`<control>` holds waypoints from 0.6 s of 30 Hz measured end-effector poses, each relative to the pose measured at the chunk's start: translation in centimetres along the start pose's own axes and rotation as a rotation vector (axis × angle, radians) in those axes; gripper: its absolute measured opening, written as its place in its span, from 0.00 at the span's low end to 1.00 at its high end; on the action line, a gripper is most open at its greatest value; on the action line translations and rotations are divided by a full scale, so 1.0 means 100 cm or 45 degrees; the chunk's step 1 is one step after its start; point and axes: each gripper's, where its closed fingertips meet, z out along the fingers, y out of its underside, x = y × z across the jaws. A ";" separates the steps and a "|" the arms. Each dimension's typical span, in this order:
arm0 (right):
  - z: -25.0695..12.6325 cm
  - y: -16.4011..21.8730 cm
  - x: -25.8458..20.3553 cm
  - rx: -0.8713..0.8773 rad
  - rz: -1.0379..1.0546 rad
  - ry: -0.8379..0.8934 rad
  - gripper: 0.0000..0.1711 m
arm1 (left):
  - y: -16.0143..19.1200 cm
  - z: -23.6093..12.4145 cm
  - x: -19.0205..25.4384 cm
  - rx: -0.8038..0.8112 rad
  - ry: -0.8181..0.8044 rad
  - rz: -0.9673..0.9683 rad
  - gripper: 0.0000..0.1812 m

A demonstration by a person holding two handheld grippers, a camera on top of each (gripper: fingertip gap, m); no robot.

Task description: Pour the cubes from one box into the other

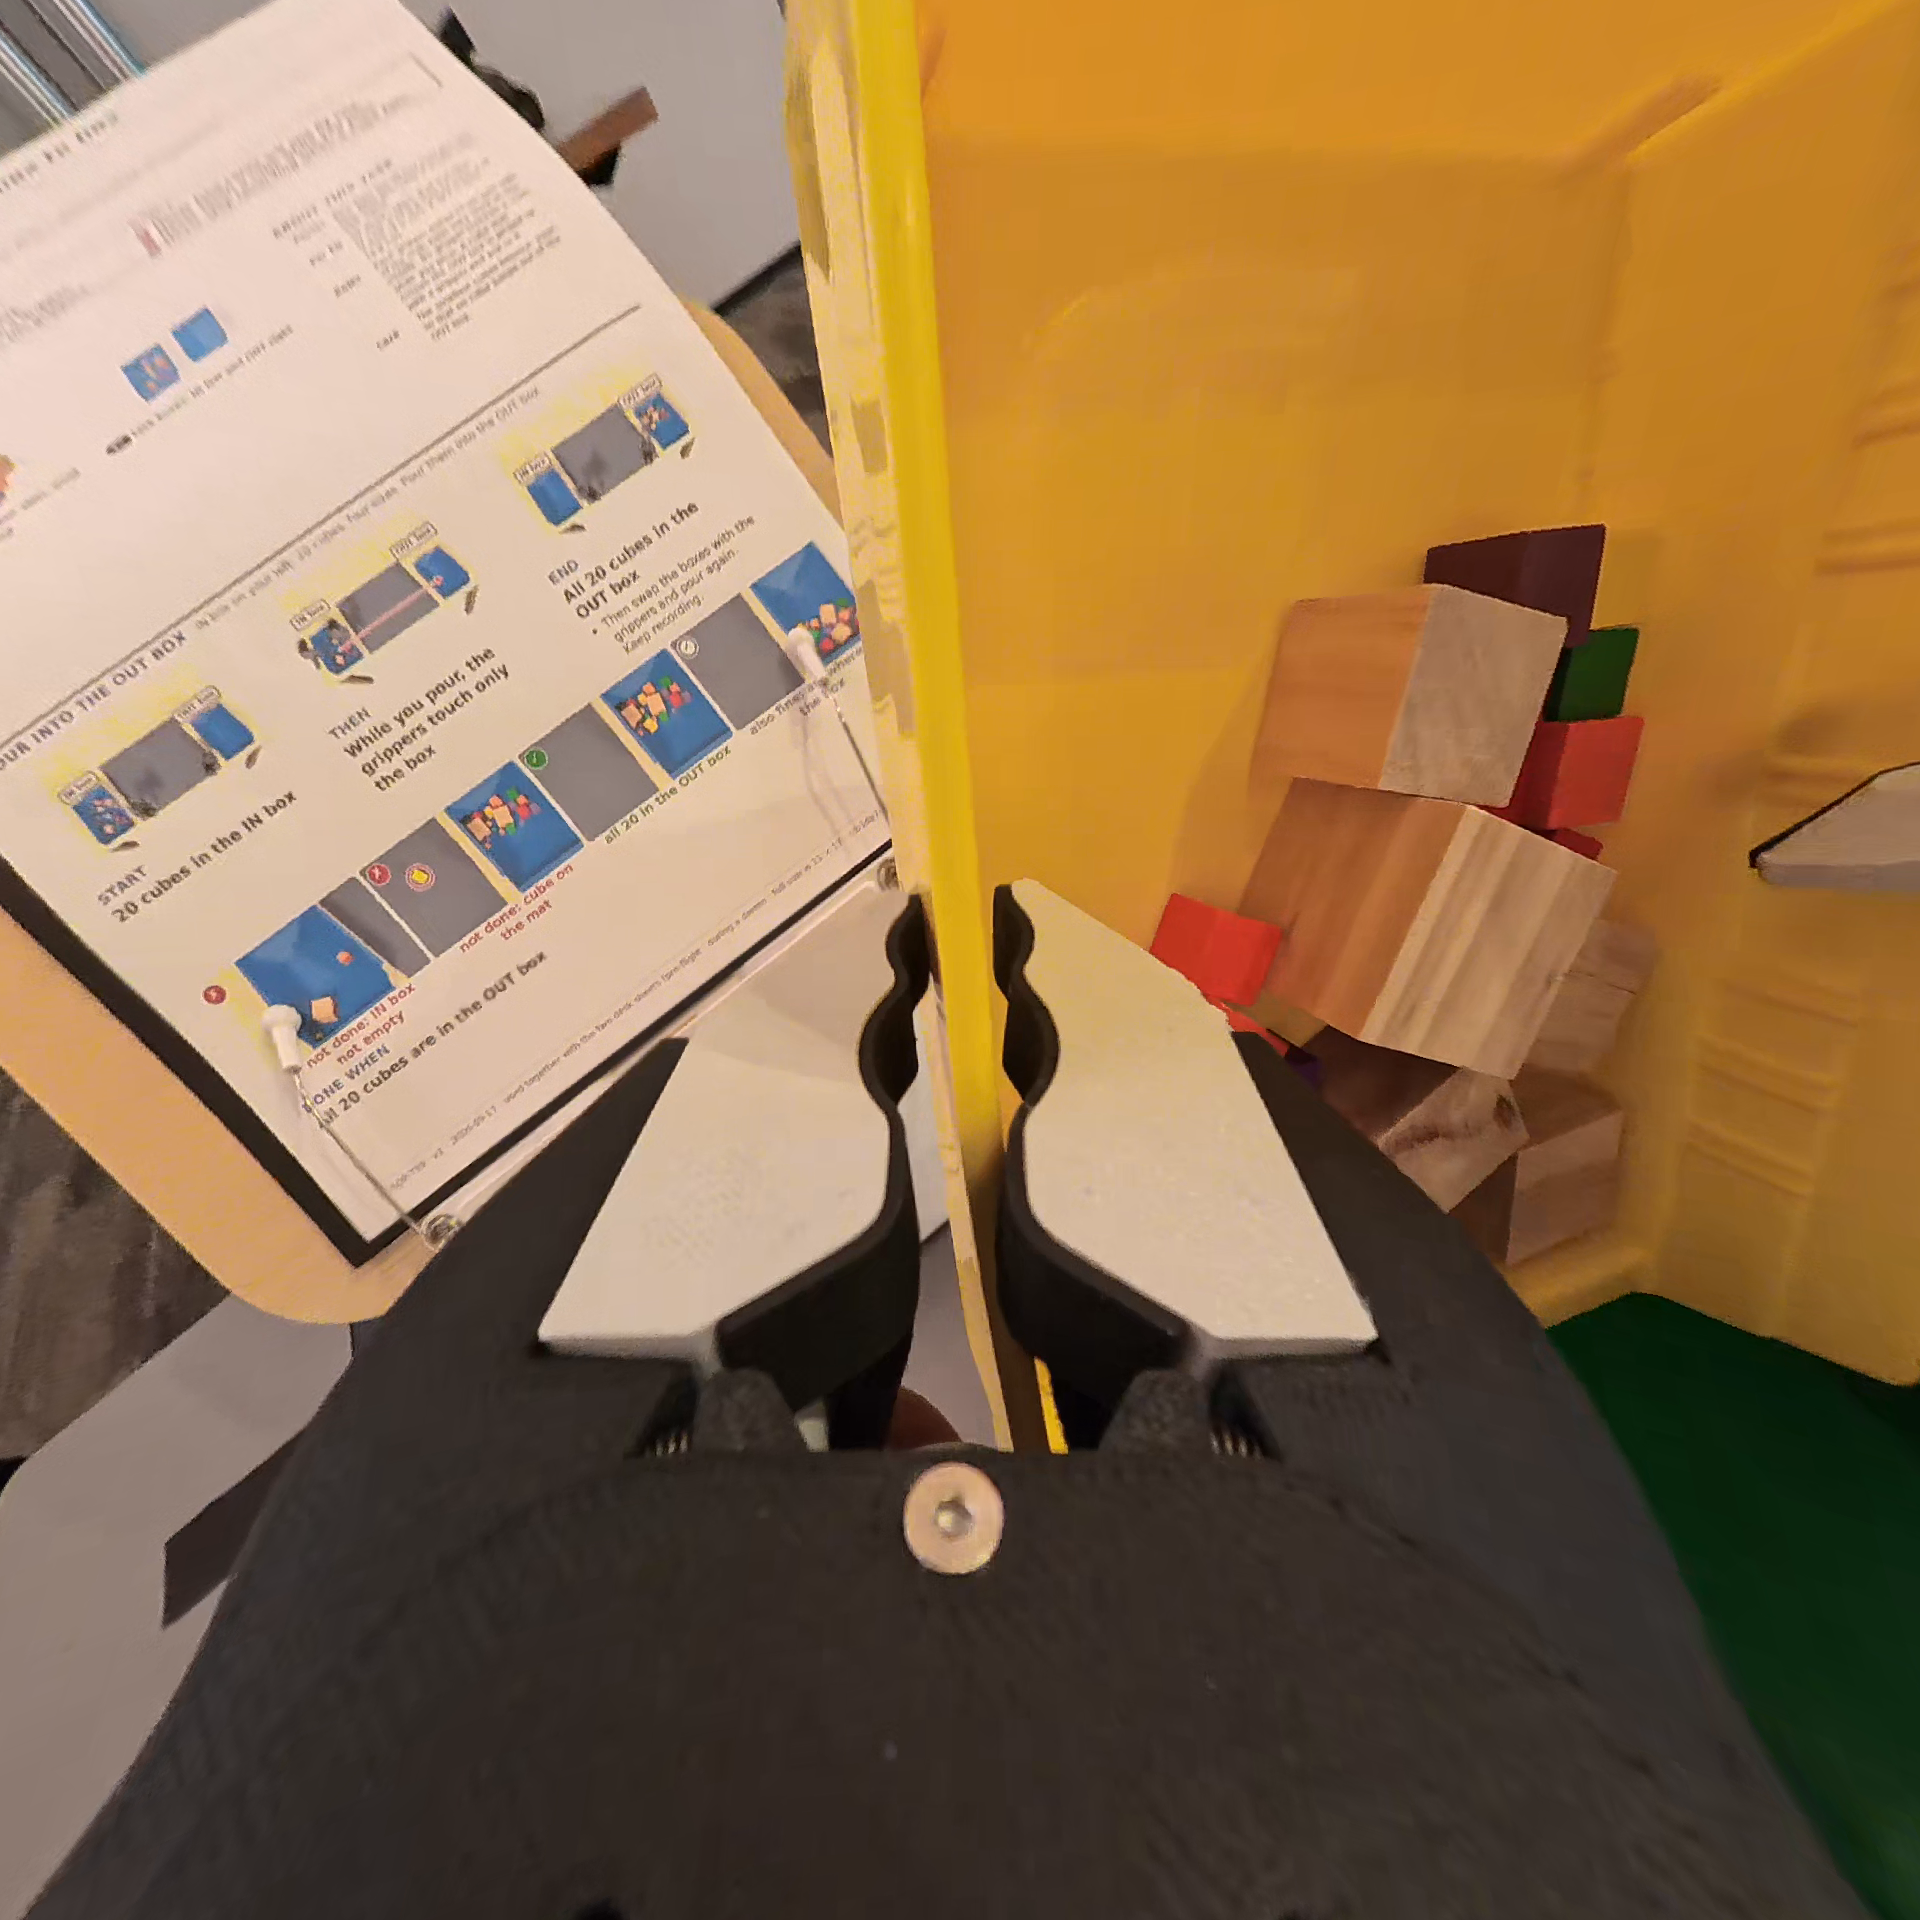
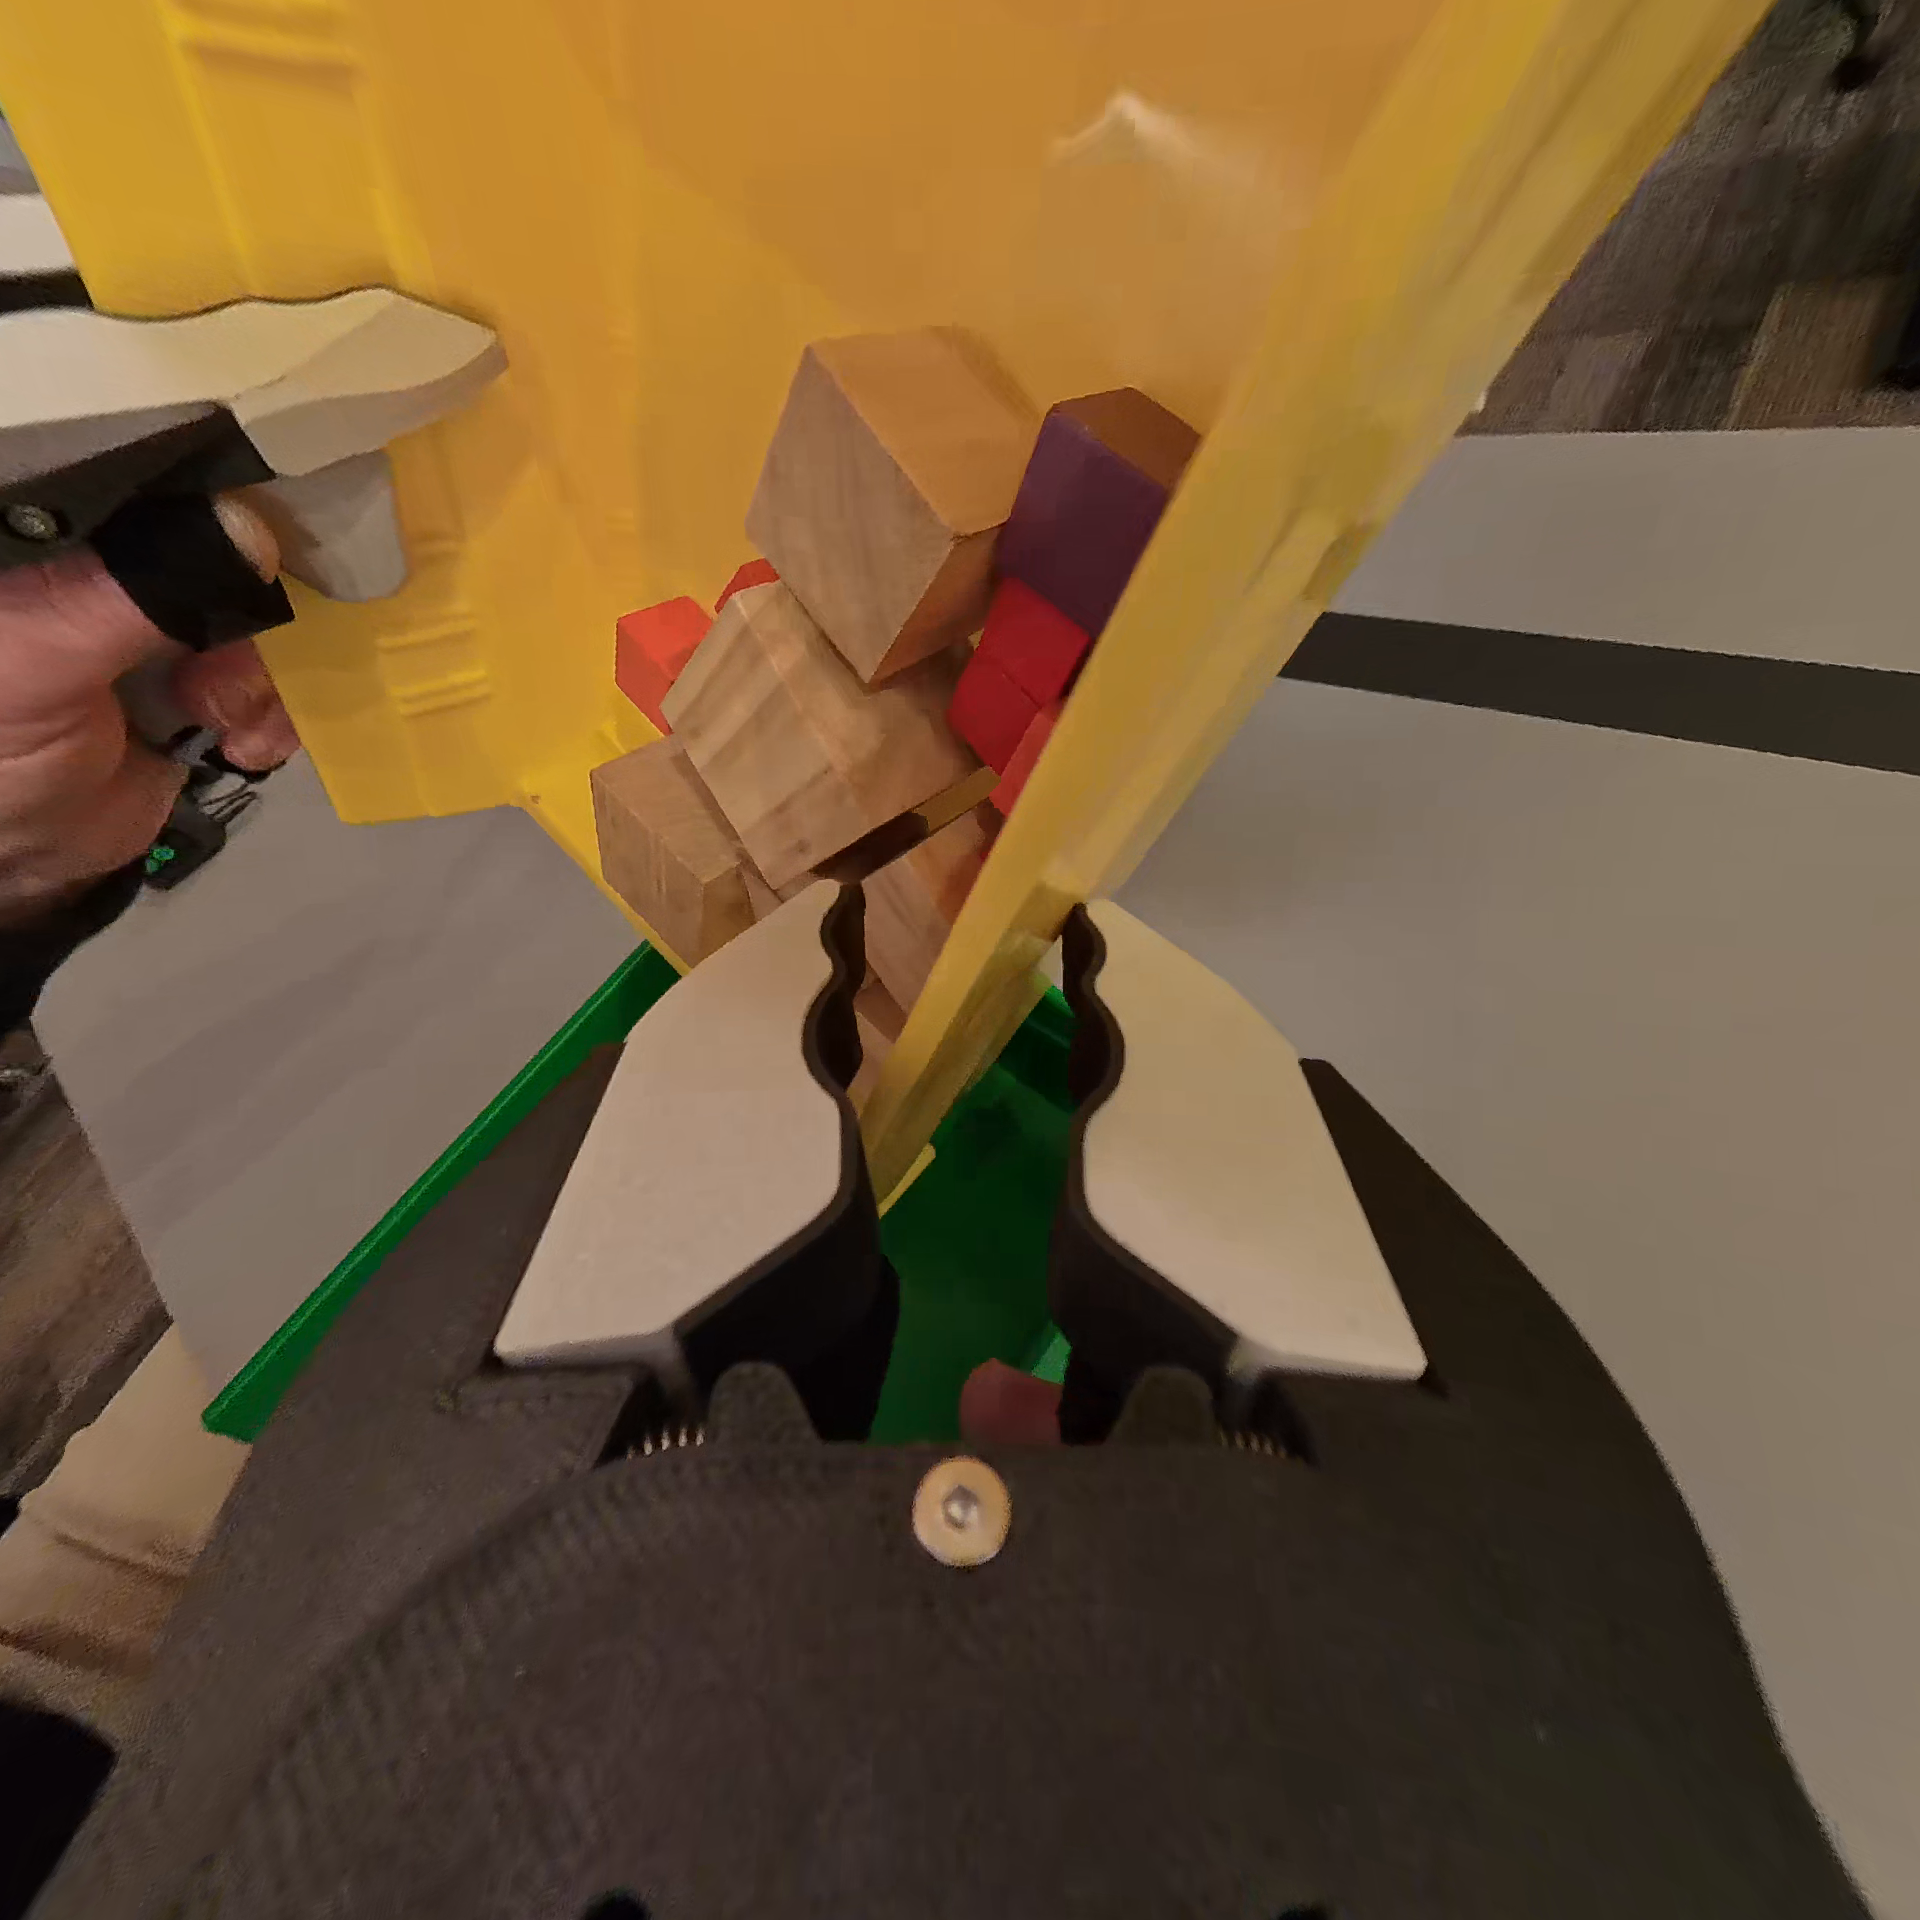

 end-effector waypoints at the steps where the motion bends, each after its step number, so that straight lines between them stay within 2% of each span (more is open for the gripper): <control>1: -0.001 0.000 0.002 0.021 -0.005 0.009 0.18 | -0.001 -0.001 0.002 0.033 -0.011 0.010 0.07; 10: -0.012 0.004 0.011 0.161 -0.034 0.061 0.13 | -0.019 -0.023 0.024 0.265 -0.065 0.138 0.09; 18: -0.014 0.008 0.013 0.212 -0.048 0.101 0.11 | -0.021 -0.034 0.032 0.373 -0.144 0.214 0.09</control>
